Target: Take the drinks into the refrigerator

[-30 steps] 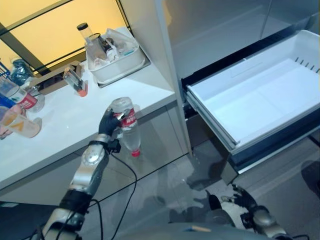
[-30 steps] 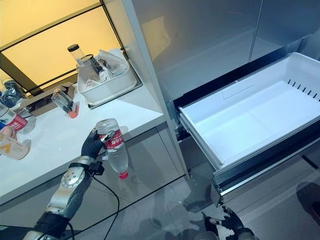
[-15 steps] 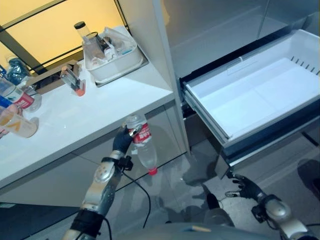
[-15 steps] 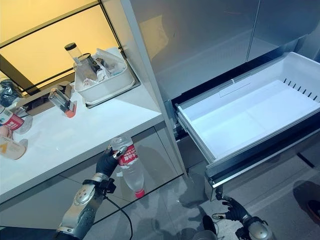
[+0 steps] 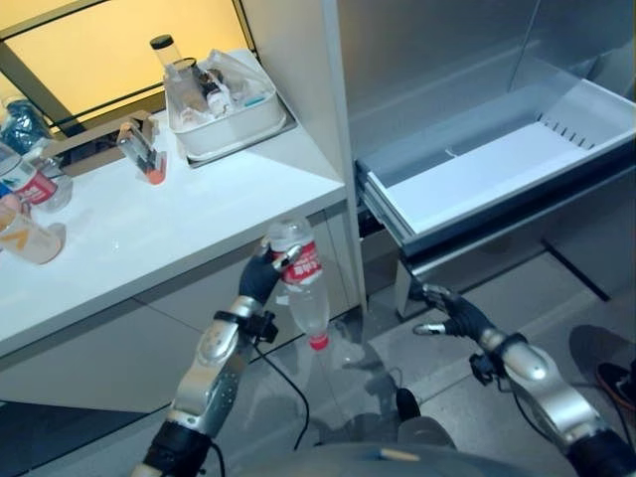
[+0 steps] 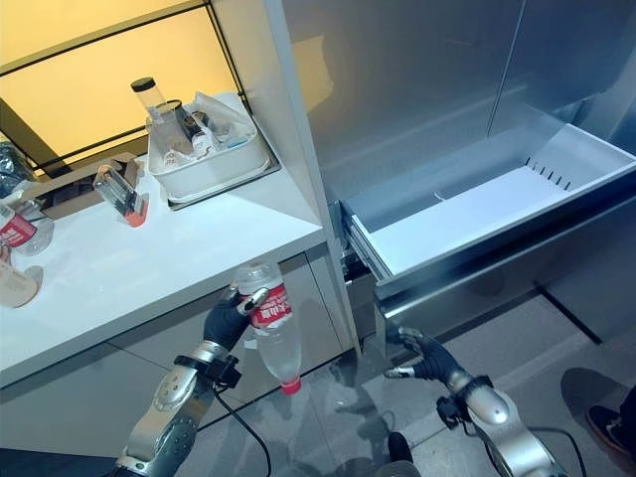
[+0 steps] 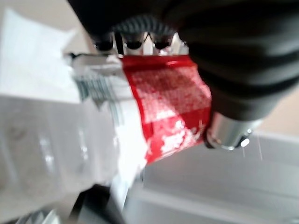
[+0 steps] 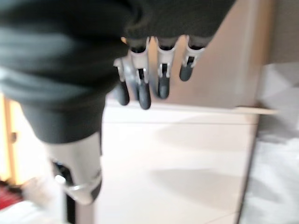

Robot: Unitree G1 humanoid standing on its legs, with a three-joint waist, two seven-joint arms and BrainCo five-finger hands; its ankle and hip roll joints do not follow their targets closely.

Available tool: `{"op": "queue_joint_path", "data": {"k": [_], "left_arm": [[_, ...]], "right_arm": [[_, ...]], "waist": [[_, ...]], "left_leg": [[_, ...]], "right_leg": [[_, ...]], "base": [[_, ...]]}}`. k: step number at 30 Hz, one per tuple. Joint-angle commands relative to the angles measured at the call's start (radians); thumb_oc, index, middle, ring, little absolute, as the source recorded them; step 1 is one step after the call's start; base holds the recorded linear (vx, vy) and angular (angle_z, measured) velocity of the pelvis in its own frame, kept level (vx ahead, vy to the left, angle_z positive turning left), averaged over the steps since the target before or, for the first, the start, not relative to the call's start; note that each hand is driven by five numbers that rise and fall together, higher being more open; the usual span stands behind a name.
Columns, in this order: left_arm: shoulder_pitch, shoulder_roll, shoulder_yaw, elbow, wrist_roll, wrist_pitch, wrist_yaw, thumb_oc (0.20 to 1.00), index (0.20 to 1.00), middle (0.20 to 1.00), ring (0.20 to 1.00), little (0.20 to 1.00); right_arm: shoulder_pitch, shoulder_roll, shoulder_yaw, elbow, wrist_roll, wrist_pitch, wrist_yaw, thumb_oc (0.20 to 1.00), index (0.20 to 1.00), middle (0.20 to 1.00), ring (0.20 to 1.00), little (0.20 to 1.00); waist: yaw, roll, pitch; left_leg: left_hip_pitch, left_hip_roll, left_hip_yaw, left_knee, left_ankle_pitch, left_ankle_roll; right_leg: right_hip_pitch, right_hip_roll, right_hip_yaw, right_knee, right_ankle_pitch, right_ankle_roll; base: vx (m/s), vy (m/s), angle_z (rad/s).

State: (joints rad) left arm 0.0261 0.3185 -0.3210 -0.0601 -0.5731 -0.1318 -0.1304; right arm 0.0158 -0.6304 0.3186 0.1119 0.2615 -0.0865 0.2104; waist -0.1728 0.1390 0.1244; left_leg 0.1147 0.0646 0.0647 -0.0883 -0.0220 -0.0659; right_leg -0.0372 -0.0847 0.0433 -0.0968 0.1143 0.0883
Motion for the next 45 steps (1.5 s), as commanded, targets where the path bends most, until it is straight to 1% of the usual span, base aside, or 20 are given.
{"op": "queue_joint_path", "data": {"k": [1,7,13,18,22,27,30,31,32,35,36,37,38,41,42,43,44,45], "left_arm": [[-0.089,0.045,-0.016,-0.087,-0.07,-0.061,-0.031,0.2,0.2,0.2,0.2,0.2],[-0.132,0.027,-0.08,-0.099,-0.09,-0.054,-0.039,0.2,0.2,0.2,0.2,0.2],[-0.161,0.015,-0.105,-0.097,-0.09,-0.053,-0.029,0.2,0.2,0.2,0.2,0.2],[-0.166,0.018,-0.093,-0.091,-0.074,-0.058,-0.017,0.2,0.2,0.2,0.2,0.2],[-0.145,0.035,-0.041,-0.09,-0.035,-0.072,-0.01,0.2,0.2,0.2,0.2,0.2],[-0.157,0.036,-0.023,-0.067,-0.012,-0.08,0.003,0.2,0.2,0.2,0.2,0.2],[-0.198,0.019,-0.032,-0.037,0.003,-0.086,0.028,0.2,0.2,0.2,0.2,0.2],[-0.225,0.003,-0.049,-0.022,0.001,-0.088,0.045,0.2,0.2,0.2,0.2,0.2],[-0.225,0.003,-0.048,-0.022,0.001,-0.088,0.045,0.2,0.2,0.2,0.2,0.2],[-0.264,-0.022,-0.08,-0.003,-0.001,-0.09,0.062,0.2,0.2,0.2,0.2,0.2],[-0.264,-0.022,-0.08,-0.003,-0.001,-0.09,0.062,0.2,0.2,0.2,0.2,0.2],[-0.295,-0.044,-0.105,0.015,0.001,-0.091,0.075,0.2,0.2,0.2,0.2,0.2],[-0.322,-0.047,-0.114,0.024,0.016,-0.093,0.085,0.2,0.2,0.2,0.2,0.2],[-0.347,-0.056,-0.123,0.032,0.021,-0.097,0.095,0.2,0.2,0.2,0.2,0.2],[-0.378,-0.059,-0.123,0.049,0.025,-0.105,0.108,0.2,0.2,0.2,0.2,0.2],[-0.379,-0.059,-0.123,0.049,0.025,-0.105,0.108,0.2,0.2,0.2,0.2,0.2],[-0.388,-0.069,-0.124,0.066,0.032,-0.104,0.114,0.2,0.2,0.2,0.2,0.2],[-0.399,-0.076,-0.129,0.08,0.036,-0.104,0.118,0.2,0.2,0.2,0.2,0.2]], "right_arm": [[-0.187,0.091,0.074,-0.05,0.091,-0.118,0.013,1.0,1.0,1.0,1.0,1.0],[-0.31,0.145,0.217,-0.033,0.073,-0.104,0.045,1.0,1.0,1.0,1.0,1.0],[-0.369,0.193,0.279,-0.017,0.072,-0.099,0.045,1.0,1.0,1.0,1.0,1.0],[-0.372,0.208,0.278,-0.005,0.099,-0.093,0.032,1.0,1.0,1.0,1.0,1.0],[-0.329,0.182,0.216,-0.01,0.148,-0.093,0.038,1.0,1.0,1.0,1.0,1.0],[-0.321,0.17,0.214,-0.004,0.147,-0.08,0.058,1.0,1.0,1.0,1.0,1.0],[-0.348,0.194,0.242,0.018,0.126,-0.07,0.048,1.0,1.0,1.0,1.0,1.0],[-0.376,0.226,0.268,0.045,0.124,-0.065,0.033,1.0,1.0,1.0,1.0,1.0],[-0.377,0.227,0.268,0.046,0.124,-0.066,0.033,1.0,1.0,1.0,1.0,1.0],[-0.433,0.279,0.314,0.087,0.128,-0.062,0.018,1.0,1.0,1.0,1.0,1.0],[-0.433,0.279,0.314,0.087,0.128,-0.062,0.018,1.0,1.0,1.0,1.0,1.0],[-0.474,0.311,0.345,0.121,0.136,-0.056,0.012,1.0,1.0,1.0,1.0,1.0],[-0.498,0.321,0.361,0.139,0.139,-0.051,0.01,1.0,1.0,1.0,1.0,1.0],[-0.511,0.328,0.371,0.151,0.159,-0.045,0.014,1.0,1.0,1.0,1.0,1.0],[-0.522,0.323,0.376,0.134,0.155,-0.028,-0.004,1.0,1.0,1.0,1.0,1.0],[-0.522,0.322,0.375,0.133,0.155,-0.027,-0.004,1.0,1.0,1.0,1.0,1.0],[-0.514,0.304,0.369,0.119,0.173,-0.031,0.036,1.0,1.0,1.0,1.0,1.0],[-0.508,0.303,0.371,0.107,0.171,-0.03,0.034,1.0,1.0,1.0,1.0,1.0]], "waist": [[0.055,-0.098,-0.108],[0.08,-0.108,-0.115],[0.095,-0.111,-0.125],[0.101,-0.115,-0.132],[0.107,-0.12,-0.14],[0.111,-0.127,-0.145],[0.113,-0.128,-0.15],[0.115,-0.129,-0.152],[0.115,-0.129,-0.151],[0.12,-0.132,-0.155],[0.12,-0.132,-0.155],[0.123,-0.133,-0.158],[0.124,-0.134,-0.16],[0.126,-0.136,-0.163],[0.125,-0.138,-0.167],[0.125,-0.138,-0.167],[0.121,-0.137,-0.168],[0.117,-0.137,-0.169]], "left_leg": [[-0.023,-0.038,-0.032,0.011,-0.037,0.02],[-0.024,-0.04,-0.044,0.016,-0.04,0.024],[-0.019,-0.042,-0.052,0.017,-0.043,0.026],[-0.016,-0.04,-0.056,0.017,-0.043,0.025],[-0.015,-0.04,-0.061,0.017,-0.042,0.026],[-0.016,-0.042,-0.065,0.017,-0.042,0.025],[-0.015,-0.041,-0.067,0.017,-0.042,0.025],[-0.015,-0.041,-0.068,0.017,-0.042,0.025],[-0.015,-0.041,-0.068,0.017,-0.042,0.025],[-0.015,-0.041,-0.069,0.018,-0.042,0.026],[-0.015,-0.041,-0.069,0.018,-0.042,0.026],[-0.014,-0.042,-0.071,0.018,-0.043,0.027],[-0.014,-0.042,-0.072,0.017,-0.042,0.027],[-0.014,-0.043,-0.075,0.016,-0.042,0.027],[-0.015,-0.042,-0.076,0.015,-0.042,0.026],[-0.015,-0.042,-0.076,0.015,-0.042,0.026],[-0.014,-0.043,-0.076,0.015,-0.041,0.026],[-0.014,-0.043,-0.075,0.014,-0.041,0.027]], "right_leg": [[0.063,-0.041,-0.011,0.034,-0.103,0.02],[0.07,-0.044,-0.022,0.041,-0.111,0.019],[0.08,-0.043,-0.029,0.042,-0.117,0.016],[0.088,-0.044,-0.036,0.042,-0.121,0.016],[0.092,-0.045,-0.043,0.041,-0.121,0.018],[0.093,-0.044,-0.046,0.044,-0.123,0.017],[0.095,-0.045,-0.05,0.045,-0.125,0.015],[0.096,-0.044,-0.05,0.044,-0.125,0.014],[0.096,-0.044,-0.05,0.044,-0.125,0.014],[0.098,-0.045,-0.052,0.043,-0.125,0.014],[0.098,-0.045,-0.053,0.043,-0.125,0.014],[0.1,-0.045,-0.053,0.043,-0.126,0.014],[0.1,-0.046,-0.055,0.043,-0.125,0.014],[0.103,-0.046,-0.058,0.044,-0.127,0.013],[0.104,-0.047,-0.06,0.043,-0.127,0.015],[0.105,-0.047,-0.061,0.043,-0.127,0.015],[0.105,-0.047,-0.062,0.042,-0.126,0.015],[0.106,-0.048,-0.062,0.041,-0.125,0.016]], "base": [[0.0,-0.003,0.04],[0.0,-0.004,0.07],[0.01,-0.005,0.12],[0.0,-0.001,0.01],[0.0,-0.002,0.02],[0.0,0.0,0.0],[0.0,0.0,0.0],[0.0,0.0,0.0],[0.0,0.0,0.0],[0.0,0.0,0.0],[0.0,0.0,0.0],[0.01,0.001,0.05],[0.01,0.001,0.04],[0.01,0.0,0.04],[0.01,-0.001,0.04],[0.01,0.001,0.04],[0.01,0.006,0.04],[0.01,0.01,0.05]]}}
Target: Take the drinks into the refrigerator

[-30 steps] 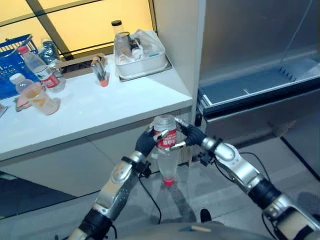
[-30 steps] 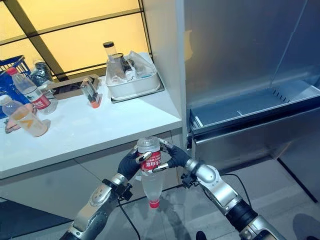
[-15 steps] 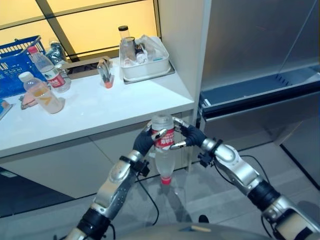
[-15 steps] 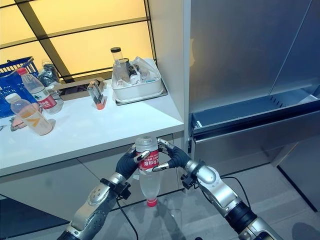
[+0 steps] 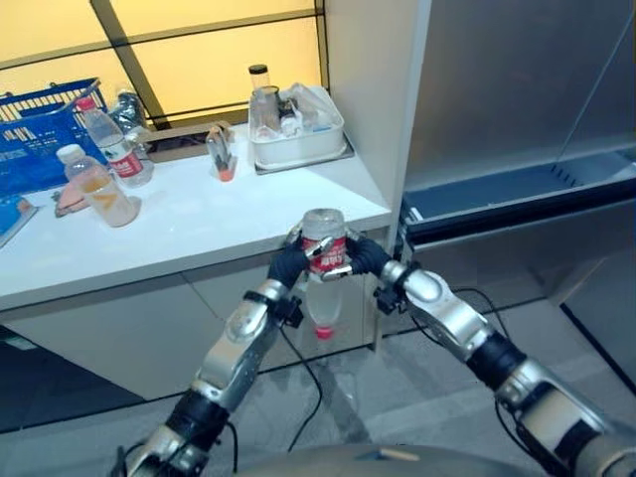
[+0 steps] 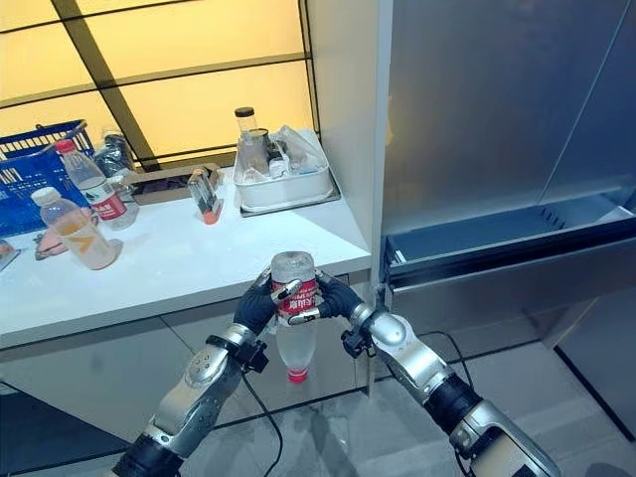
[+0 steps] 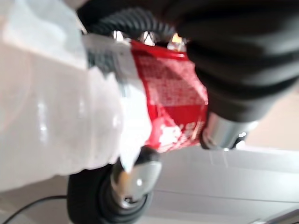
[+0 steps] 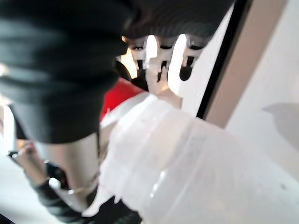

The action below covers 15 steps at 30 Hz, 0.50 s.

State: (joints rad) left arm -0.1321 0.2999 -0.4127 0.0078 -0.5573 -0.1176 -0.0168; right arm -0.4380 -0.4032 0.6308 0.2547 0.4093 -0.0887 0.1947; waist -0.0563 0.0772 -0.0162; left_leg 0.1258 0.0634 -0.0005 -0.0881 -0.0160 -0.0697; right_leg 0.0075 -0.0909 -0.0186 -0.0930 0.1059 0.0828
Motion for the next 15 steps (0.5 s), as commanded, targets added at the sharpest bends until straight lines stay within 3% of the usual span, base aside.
{"op": "queue_joint_path", "data": {"k": [1,3,4,9,15], "left_arm": [[-0.271,-0.074,-0.055,0.023,0.014,-0.118,0.015,0.2,0.2,0.2,0.2,0.2],[-0.271,-0.074,-0.055,0.023,0.014,-0.118,0.015,0.2,0.2,0.2,0.2,0.2],[-0.29,-0.099,-0.082,0.021,-0.015,-0.128,0.021,0.2,0.2,0.2,0.2,0.2],[-0.298,-0.111,-0.087,0.0,-0.031,-0.129,0.038,0.2,0.2,0.2,0.2,0.2],[-0.349,-0.12,-0.105,0.009,-0.031,-0.137,0.061,0.2,0.2,0.2,0.2,0.2]], "right_arm": [[-0.055,0.077,0.072,-0.049,0.021,-0.024,0.056,1.0,1.0,1.0,1.0,1.0],[-0.055,0.077,0.072,-0.049,0.021,-0.024,0.056,1.0,1.0,1.0,1.0,1.0],[-0.044,0.117,0.095,0.207,-0.037,-0.065,0.028,1.0,1.0,1.0,1.0,1.0],[-0.073,0.112,0.082,0.015,0.09,-0.046,0.018,1.0,1.0,1.0,1.0,1.0],[-0.041,0.147,0.109,0.052,0.089,-0.046,0.012,1.0,1.0,1.0,1.0,1.0]], "waist": [[-0.003,-0.074,-0.029],[-0.003,-0.074,-0.028],[0.006,-0.073,-0.026],[0.004,-0.081,-0.027],[0.001,-0.078,-0.029]], "left_leg": [[-0.025,-0.042,-0.009,0.014,-0.047,0.031],[-0.025,-0.042,-0.009,0.014,-0.047,0.031],[-0.028,-0.043,-0.015,0.015,-0.047,0.032],[-0.032,-0.044,-0.008,0.014,-0.044,0.031],[-0.034,-0.044,-0.013,0.014,-0.044,0.033]], "right_leg": [[0.059,-0.042,-0.001,0.038,-0.116,0.021],[0.06,-0.042,-0.001,0.038,-0.116,0.021],[0.059,-0.043,-0.004,0.038,-0.116,0.023],[0.054,-0.043,0.0,0.039,-0.114,0.023],[0.055,-0.044,-0.002,0.041,-0.116,0.023]], "base": [[0.01,0.008,0.03],[0.0,0.0,0.0],[0.0,0.0,0.0],[0.0,0.0,0.0],[0.0,0.0,0.0]]}}
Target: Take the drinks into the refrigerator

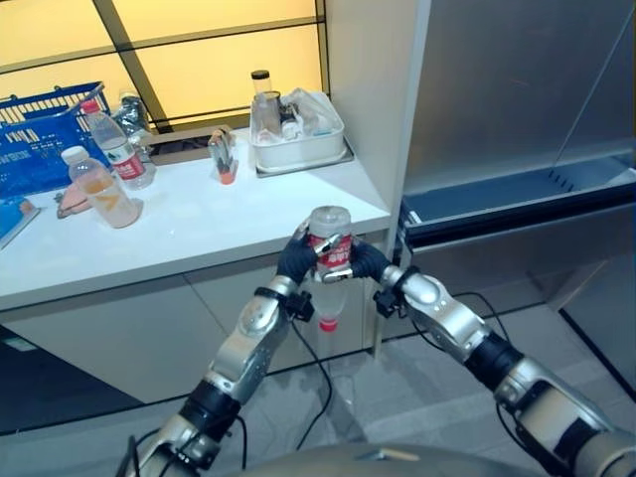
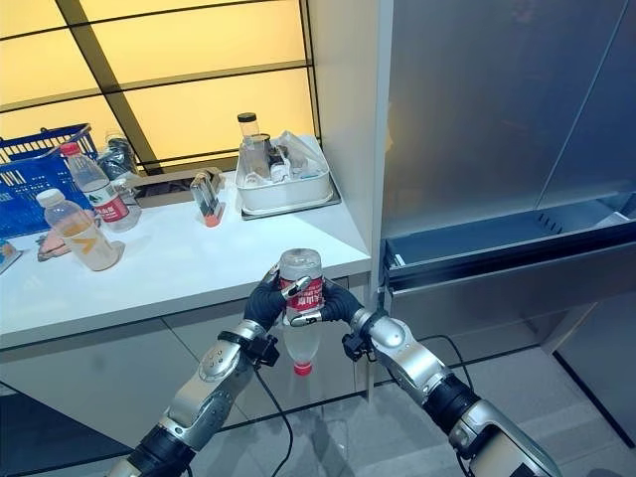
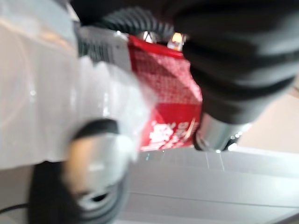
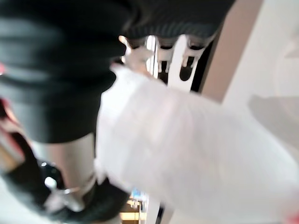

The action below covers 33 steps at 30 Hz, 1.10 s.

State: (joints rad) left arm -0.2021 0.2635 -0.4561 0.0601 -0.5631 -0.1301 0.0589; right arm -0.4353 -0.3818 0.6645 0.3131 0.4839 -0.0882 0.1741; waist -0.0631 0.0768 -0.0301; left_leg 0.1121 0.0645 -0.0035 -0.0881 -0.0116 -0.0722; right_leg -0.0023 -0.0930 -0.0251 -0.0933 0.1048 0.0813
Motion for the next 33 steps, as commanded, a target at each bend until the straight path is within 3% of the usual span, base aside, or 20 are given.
{"op": "queue_joint_path", "data": {"k": [1,12,13,14,15,32,33], "left_arm": [[-0.285,-0.089,-0.064,-0.046,-0.028,-0.127,-0.008,0.2,0.2,0.2,0.2,0.2],[-0.318,-0.14,-0.15,-0.048,-0.074,-0.123,0.014,0.2,0.2,0.2,0.2,0.2],[-0.32,-0.14,-0.158,-0.051,-0.077,-0.12,0.017,0.2,0.2,0.2,0.2,0.2],[-0.321,-0.139,-0.158,-0.051,-0.077,-0.12,0.017,0.2,0.2,0.2,0.2,0.2],[-0.321,-0.142,-0.161,-0.051,-0.08,-0.12,0.019,0.2,0.2,0.2,0.2,0.2],[-0.304,-0.15,-0.195,-0.021,-0.11,-0.104,0.008,0.2,0.2,0.2,0.2,0.2],[-0.3,-0.149,-0.193,-0.02,-0.114,-0.105,0.011,0.244,0.244,0.244,0.244,0.244]], "right_arm": [[-0.036,0.137,0.079,0.012,0.022,-0.043,0.026,1.0,1.0,1.0,1.0,1.0],[-0.117,0.26,0.116,0.189,0.067,-0.044,-0.064,1.0,1.0,1.0,1.0,1.0],[-0.141,0.277,0.114,0.208,0.06,-0.049,-0.086,0.771,0.771,0.771,0.771,0.771],[-0.142,0.277,0.114,0.208,0.06,-0.049,-0.086,0.454,0.454,0.454,0.454,0.454],[-0.145,0.279,0.116,0.209,0.053,-0.049,-0.091,0.2,0.2,0.2,0.2,0.2],[-0.114,0.258,0.084,0.223,0.052,-0.06,-0.123,0.2,0.2,0.2,0.2,0.2],[-0.108,0.252,0.078,0.22,0.054,-0.062,-0.128,0.2,0.2,0.2,0.2,0.2]], "waist": [[0.008,-0.077,-0.015],[0.015,-0.076,-0.017],[0.018,-0.077,-0.019],[0.018,-0.078,-0.019],[0.019,-0.077,-0.018],[0.021,-0.083,-0.015],[0.021,-0.083,-0.014]], "left_leg": [[-0.02,-0.045,-0.01,0.014,-0.048,0.035],[-0.011,-0.045,-0.012,0.013,-0.057,0.035],[-0.011,-0.045,-0.013,0.013,-0.056,0.035],[-0.019,-0.046,-0.012,0.015,-0.047,0.034],[-0.01,-0.045,-0.013,0.013,-0.057,0.034],[-0.022,-0.044,-0.011,0.01,-0.049,0.034],[-0.023,-0.044,-0.011,0.01,-0.048,0.034]], "right_leg": [[0.065,-0.042,0.004,0.041,-0.114,0.025],[0.077,-0.041,0.003,0.036,-0.12,0.024],[0.078,-0.041,0.002,0.035,-0.119,0.025],[0.07,-0.042,0.004,0.037,-0.111,0.024],[0.079,-0.041,0.001,0.035,-0.119,0.025],[0.066,-0.039,0.0,0.026,-0.105,0.028],[0.065,-0.038,0.001,0.025,-0.105,0.028]], "base": [[0.0,0.0,0.0],[0.01,0.001,0.0],[-0.04,0.001,0.01],[0.0,0.0,0.0],[0.0,0.0,0.0],[0.0,0.0,0.0],[0.0,0.0,0.0]]}}
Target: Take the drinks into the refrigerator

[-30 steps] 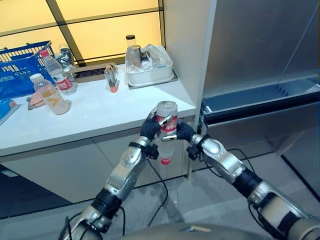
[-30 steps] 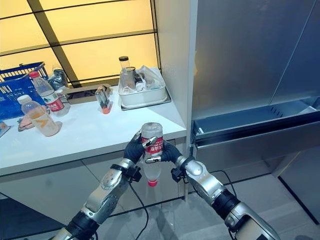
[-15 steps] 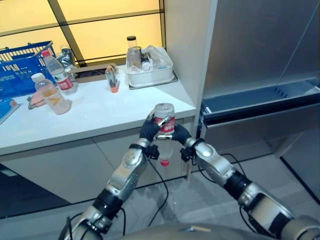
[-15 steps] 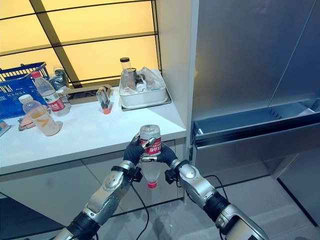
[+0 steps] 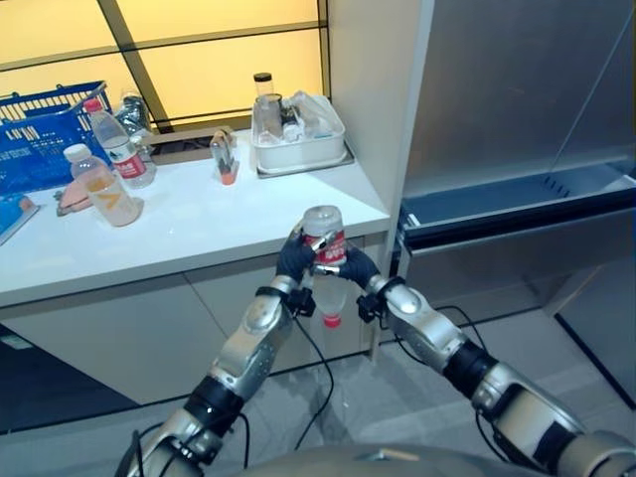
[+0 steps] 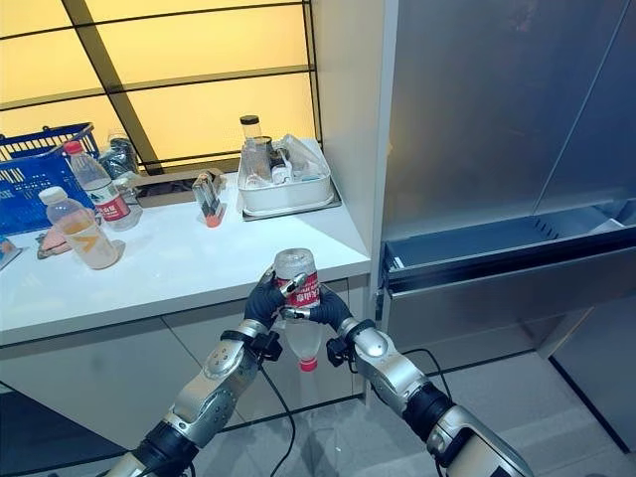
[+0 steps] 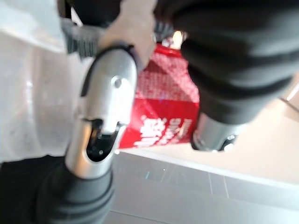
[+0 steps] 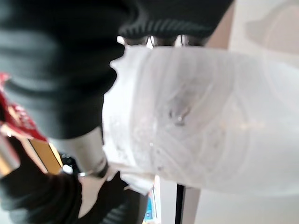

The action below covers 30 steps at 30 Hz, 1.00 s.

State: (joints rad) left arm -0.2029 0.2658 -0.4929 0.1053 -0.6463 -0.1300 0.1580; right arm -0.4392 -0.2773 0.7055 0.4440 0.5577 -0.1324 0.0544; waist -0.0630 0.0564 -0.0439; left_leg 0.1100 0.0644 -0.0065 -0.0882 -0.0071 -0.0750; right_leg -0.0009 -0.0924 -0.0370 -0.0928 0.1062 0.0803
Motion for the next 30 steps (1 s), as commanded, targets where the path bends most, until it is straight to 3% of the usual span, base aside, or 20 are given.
{"op": "queue_joint_path", "data": {"k": [1,3,13,20,30], "left_arm": [[-0.294,-0.152,-0.156,-0.06,-0.035,-0.105,-0.086,0.674,0.674,0.674,0.674,0.674],[-0.291,-0.151,-0.154,-0.059,-0.034,-0.106,-0.085,1.0,1.0,1.0,1.0,1.0],[-0.242,-0.129,-0.121,-0.069,-0.02,-0.106,-0.074,1.0,1.0,1.0,1.0,1.0],[-0.06,-0.045,0.003,-0.103,0.004,-0.12,-0.127,1.0,1.0,1.0,1.0,1.0],[0.138,-0.003,0.125,-0.06,0.001,-0.12,-0.202,1.0,1.0,1.0,1.0,1.0]], "right_arm": [[-0.096,0.141,0.027,0.086,-0.015,-0.02,-0.013,0.2,0.2,0.2,0.2,0.2],[-0.089,0.136,0.02,0.085,-0.013,-0.021,-0.015,0.2,0.2,0.2,0.2,0.2],[-0.022,0.088,-0.054,0.044,0.005,-0.036,-0.033,0.2,0.2,0.2,0.2,0.2],[0.072,-0.012,-0.21,-0.052,-0.03,-0.077,-0.053,0.2,0.2,0.2,0.2,0.2],[0.171,-0.085,-0.408,-0.13,-0.028,-0.131,-0.069,0.2,0.2,0.2,0.2,0.2]], "waist": [[0.019,-0.064,0.002],[0.019,-0.064,0.002],[0.014,-0.067,0.003],[0.02,-0.07,0.004],[0.029,-0.075,0.006]], "left_leg": [[-0.021,-0.044,-0.007,0.009,-0.051,0.037],[-0.021,-0.043,-0.007,0.01,-0.051,0.036],[-0.025,-0.041,-0.001,0.008,-0.048,0.035],[-0.026,-0.04,0.004,0.008,-0.05,0.034],[-0.031,-0.044,0.0,0.011,-0.051,0.038]], "right_leg": [[0.063,-0.038,0.013,0.023,-0.105,0.029],[0.062,-0.038,0.013,0.023,-0.105,0.03],[0.056,-0.033,0.014,0.019,-0.099,0.031],[0.052,-0.032,0.016,0.016,-0.097,0.034],[0.049,-0.034,0.014,0.014,-0.097,0.037]], "base": [[0.0,0.0,0.0],[0.0,0.0,0.0],[0.0,0.0,0.0],[0.0,0.0,0.0],[0.0,0.0,0.0]]}}
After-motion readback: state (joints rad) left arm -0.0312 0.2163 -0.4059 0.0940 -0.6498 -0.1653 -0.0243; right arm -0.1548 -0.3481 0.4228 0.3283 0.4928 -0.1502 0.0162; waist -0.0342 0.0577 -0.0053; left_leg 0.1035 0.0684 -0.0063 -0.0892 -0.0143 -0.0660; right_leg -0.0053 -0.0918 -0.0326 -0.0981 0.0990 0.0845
